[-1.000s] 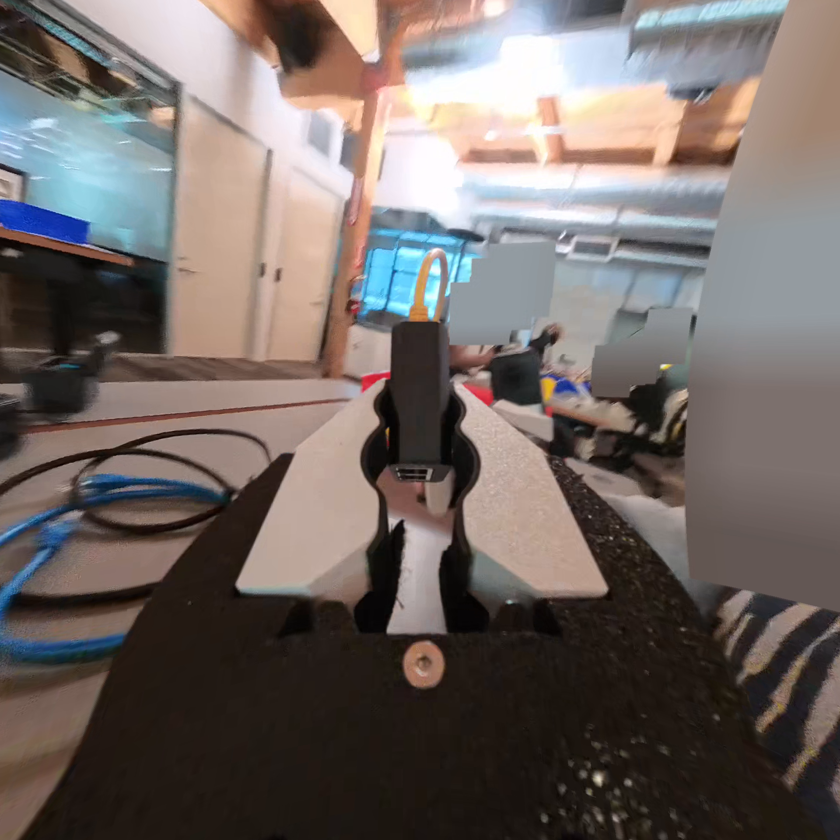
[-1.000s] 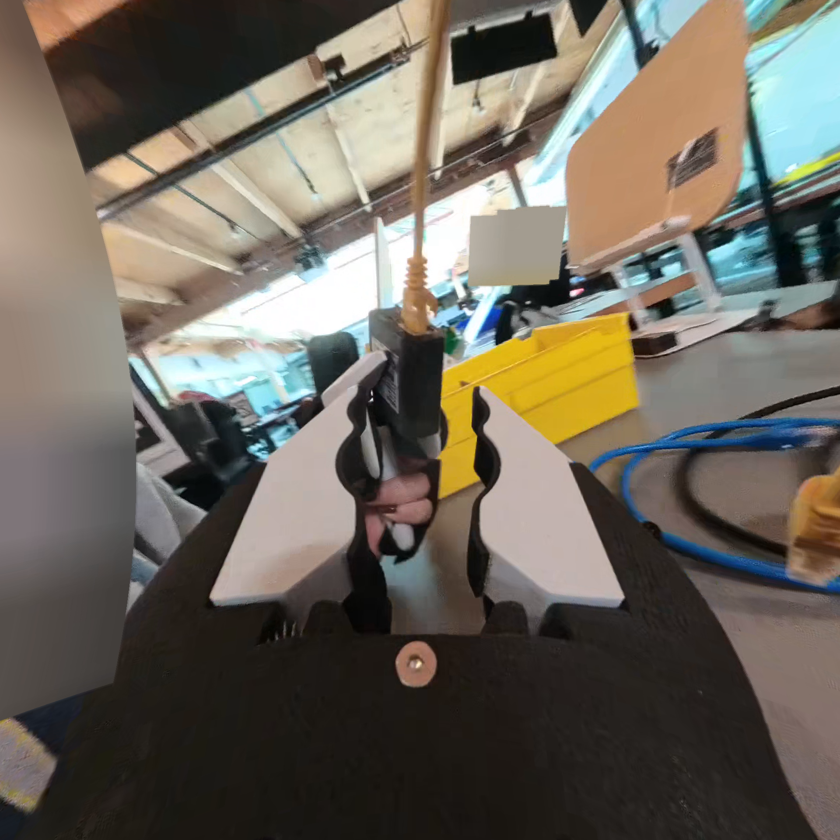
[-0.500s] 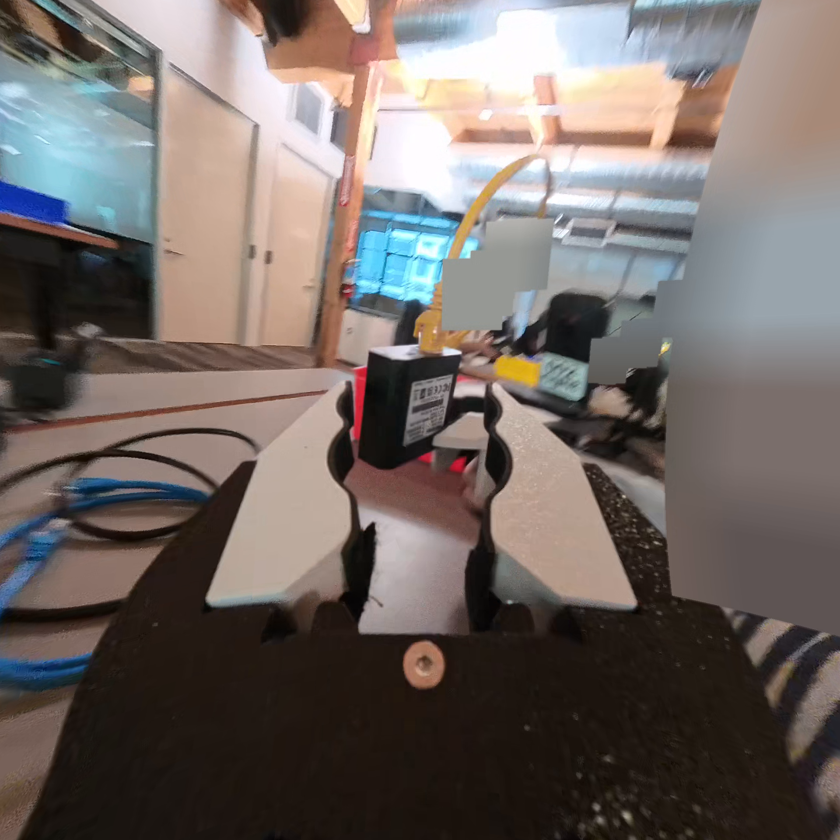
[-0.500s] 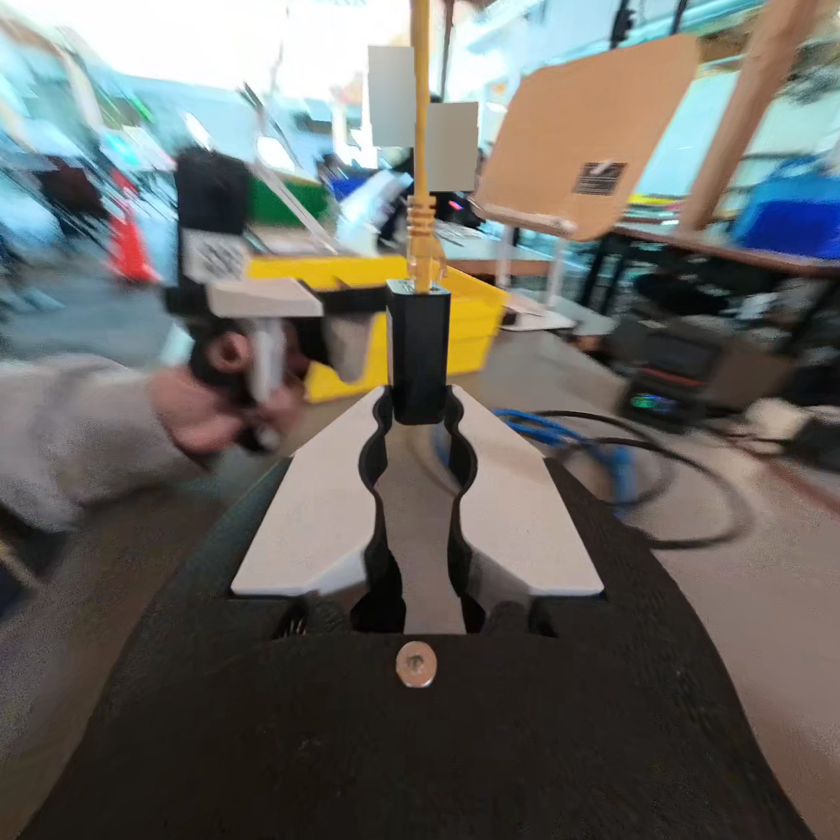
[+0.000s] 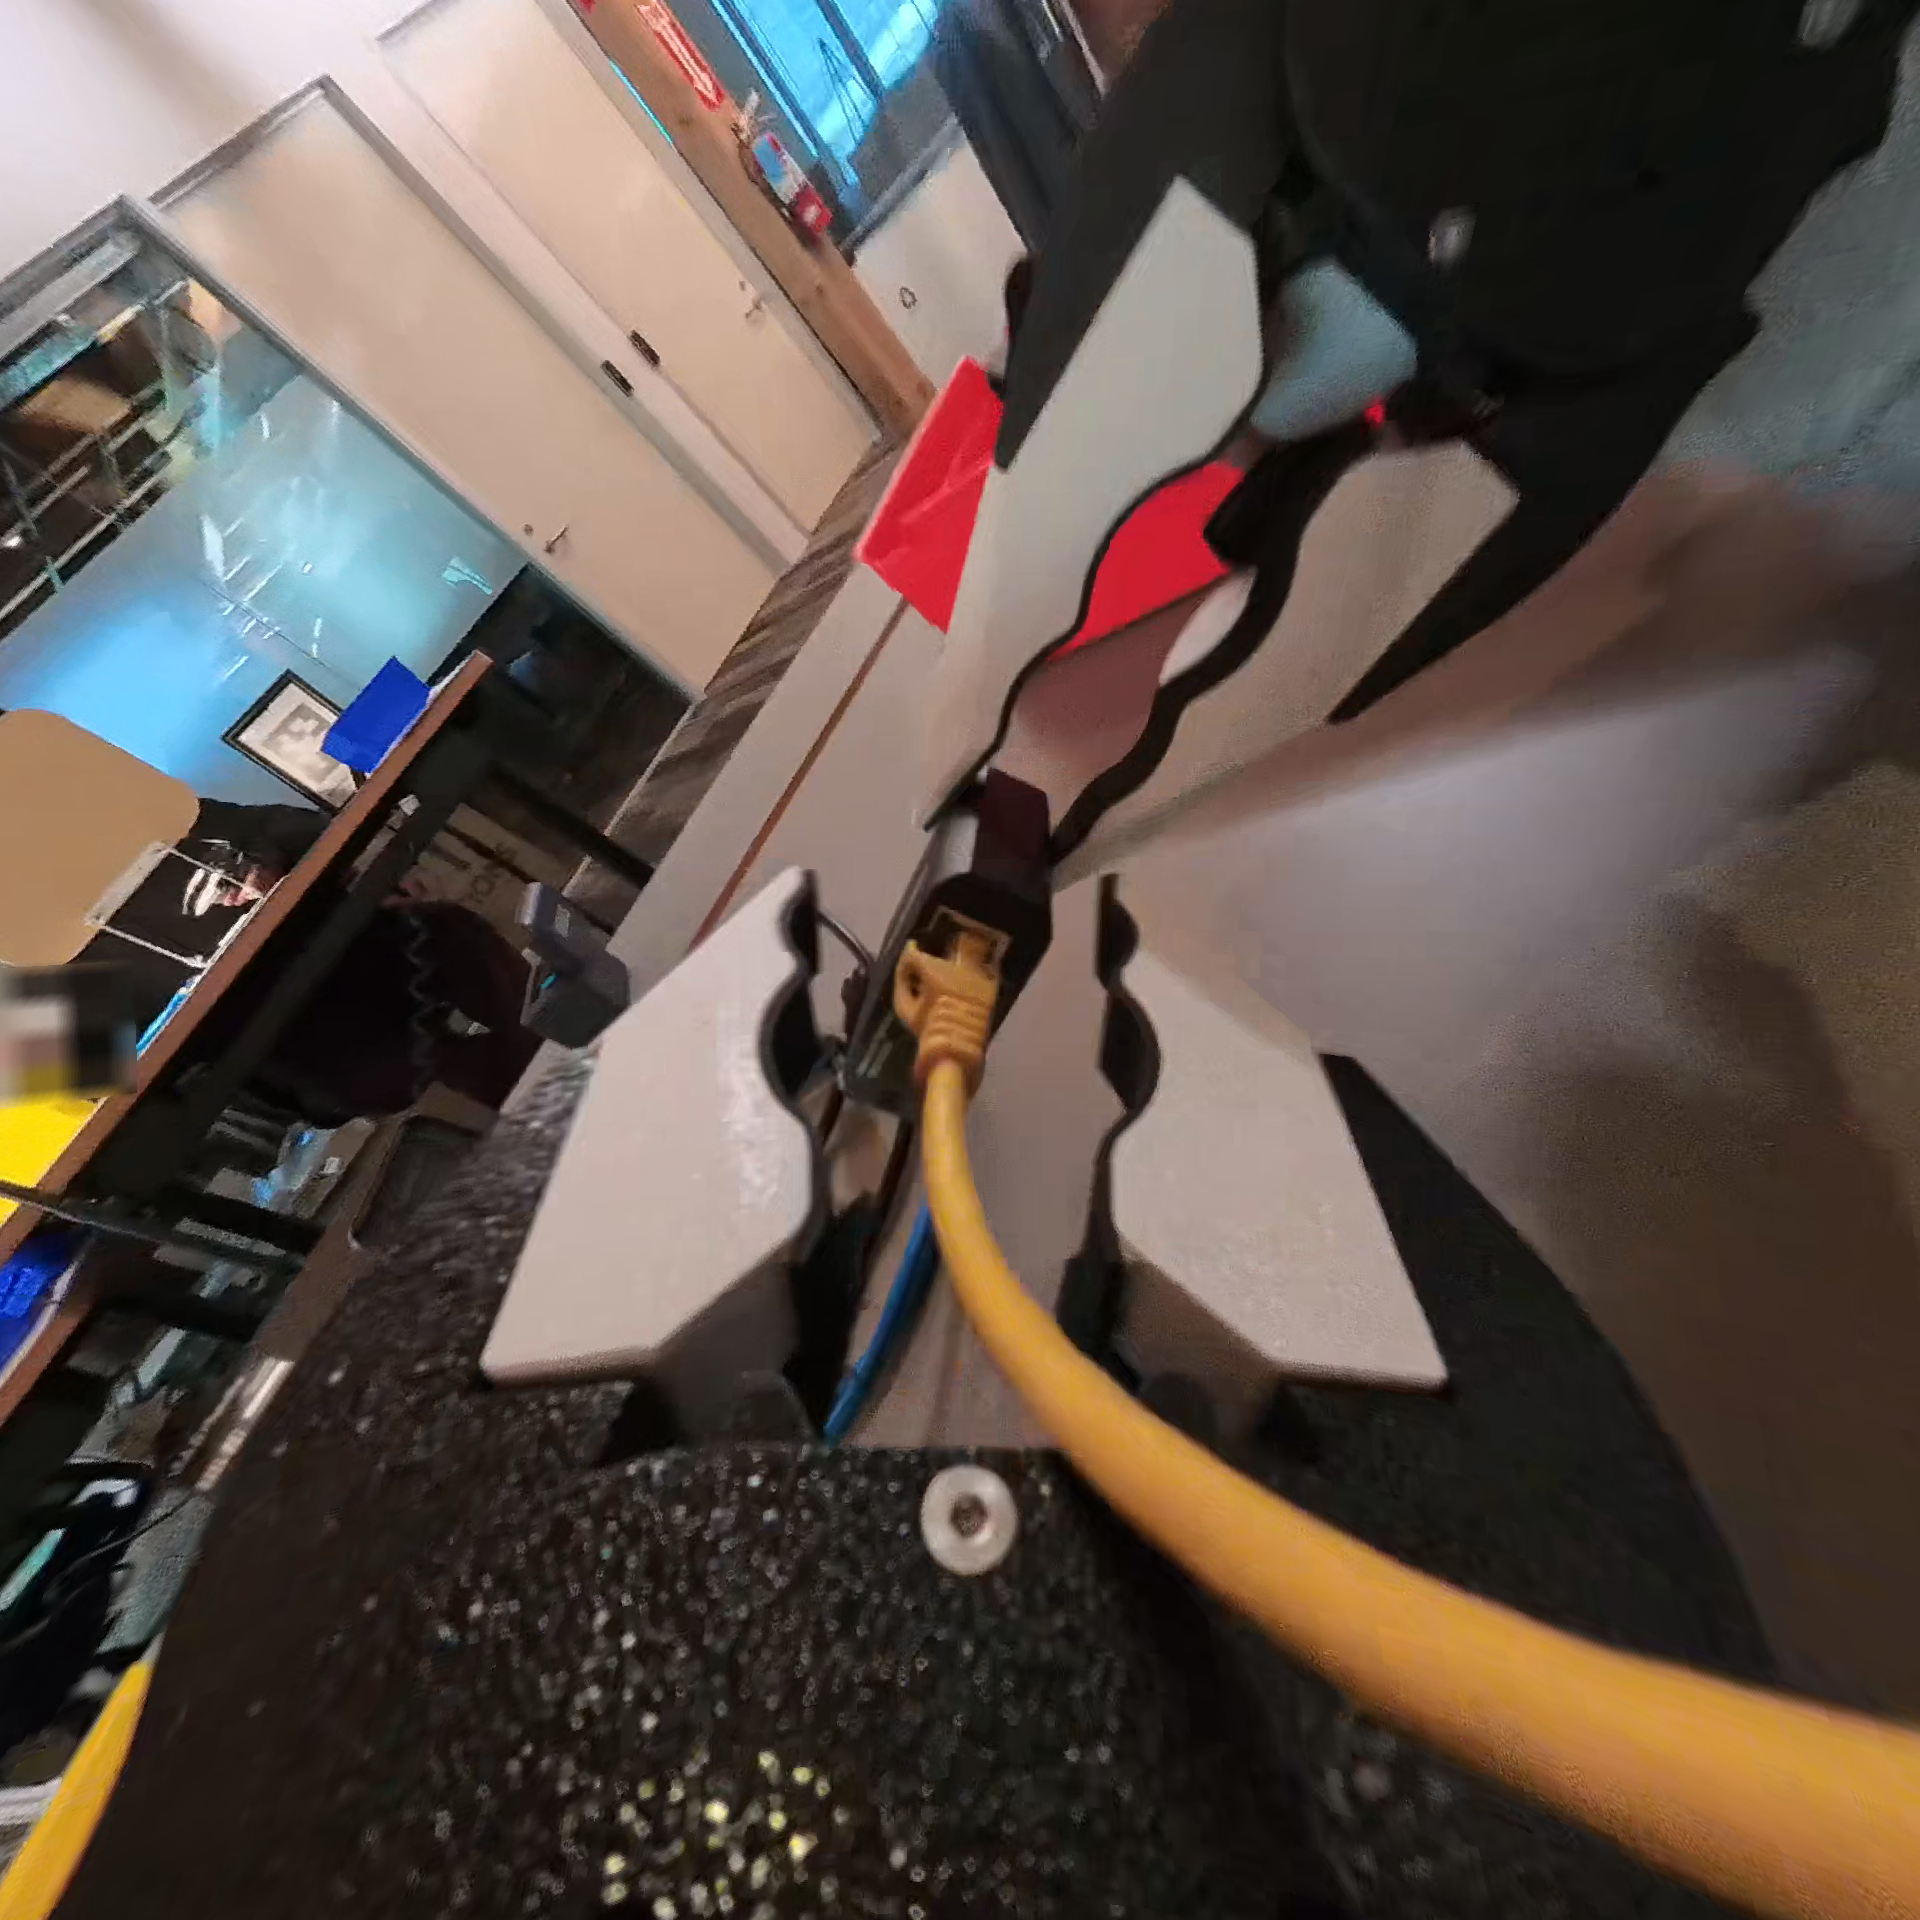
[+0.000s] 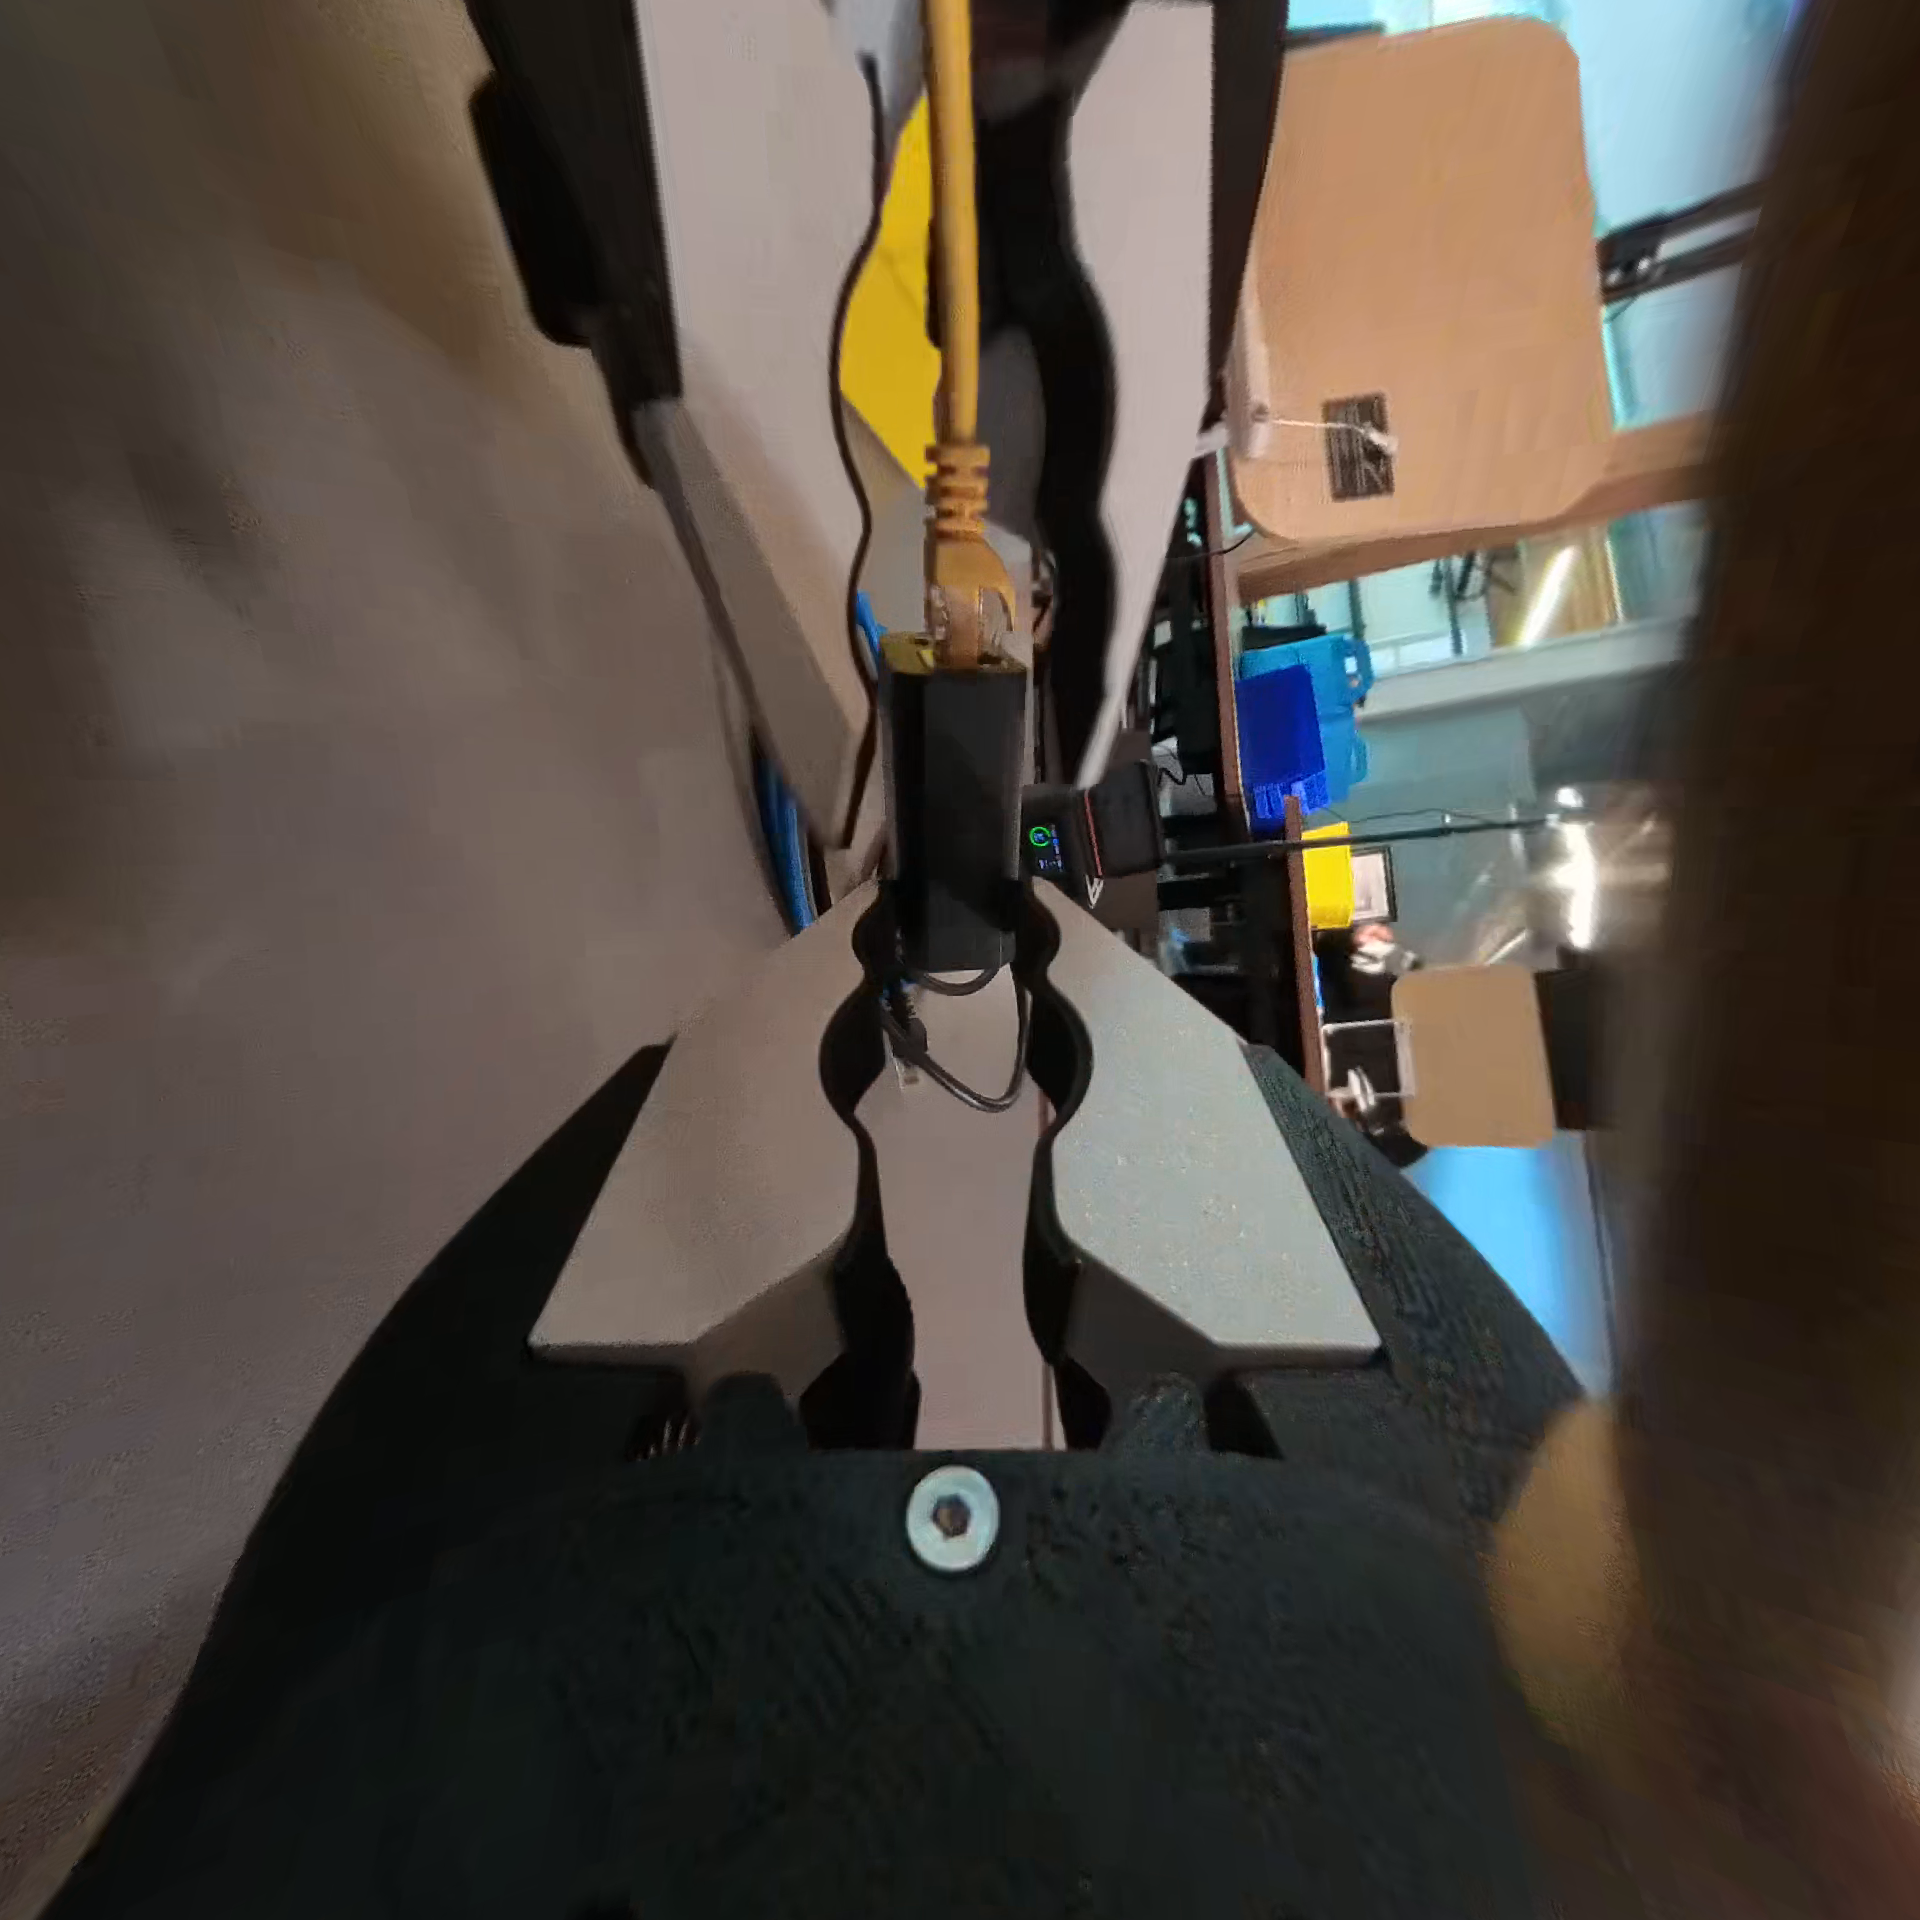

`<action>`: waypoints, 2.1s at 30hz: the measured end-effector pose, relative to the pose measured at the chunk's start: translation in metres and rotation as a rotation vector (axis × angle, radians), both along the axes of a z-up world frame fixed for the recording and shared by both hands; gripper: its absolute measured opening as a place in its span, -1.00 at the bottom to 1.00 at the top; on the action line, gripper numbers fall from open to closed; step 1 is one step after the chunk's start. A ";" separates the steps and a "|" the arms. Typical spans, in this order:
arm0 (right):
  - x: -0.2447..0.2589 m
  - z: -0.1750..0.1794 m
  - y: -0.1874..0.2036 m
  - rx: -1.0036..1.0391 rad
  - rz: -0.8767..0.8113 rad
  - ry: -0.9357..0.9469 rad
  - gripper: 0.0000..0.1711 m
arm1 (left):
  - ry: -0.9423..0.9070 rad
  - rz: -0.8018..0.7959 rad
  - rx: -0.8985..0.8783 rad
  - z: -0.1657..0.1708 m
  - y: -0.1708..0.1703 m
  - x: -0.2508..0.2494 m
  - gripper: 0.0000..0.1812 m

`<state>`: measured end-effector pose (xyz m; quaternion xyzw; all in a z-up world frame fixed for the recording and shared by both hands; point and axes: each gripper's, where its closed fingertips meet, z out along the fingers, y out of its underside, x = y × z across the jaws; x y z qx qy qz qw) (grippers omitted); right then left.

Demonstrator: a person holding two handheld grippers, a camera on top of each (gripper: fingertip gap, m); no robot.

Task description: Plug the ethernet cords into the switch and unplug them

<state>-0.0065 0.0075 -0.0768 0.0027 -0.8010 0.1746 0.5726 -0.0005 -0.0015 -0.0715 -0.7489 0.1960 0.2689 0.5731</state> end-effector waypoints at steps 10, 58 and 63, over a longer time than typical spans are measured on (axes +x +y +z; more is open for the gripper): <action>0.003 -0.007 0.034 -0.133 -0.036 -0.089 -0.47 | 0.183 0.126 -0.056 -0.024 -0.015 -0.020 -0.75; -0.068 -0.023 0.084 -1.458 -0.381 -0.916 -0.93 | 0.185 0.155 0.096 -0.022 -0.029 -0.037 -0.75; -0.044 0.026 0.061 -1.803 -0.029 -0.792 -0.96 | 0.189 0.105 0.257 0.006 -0.035 -0.021 -0.76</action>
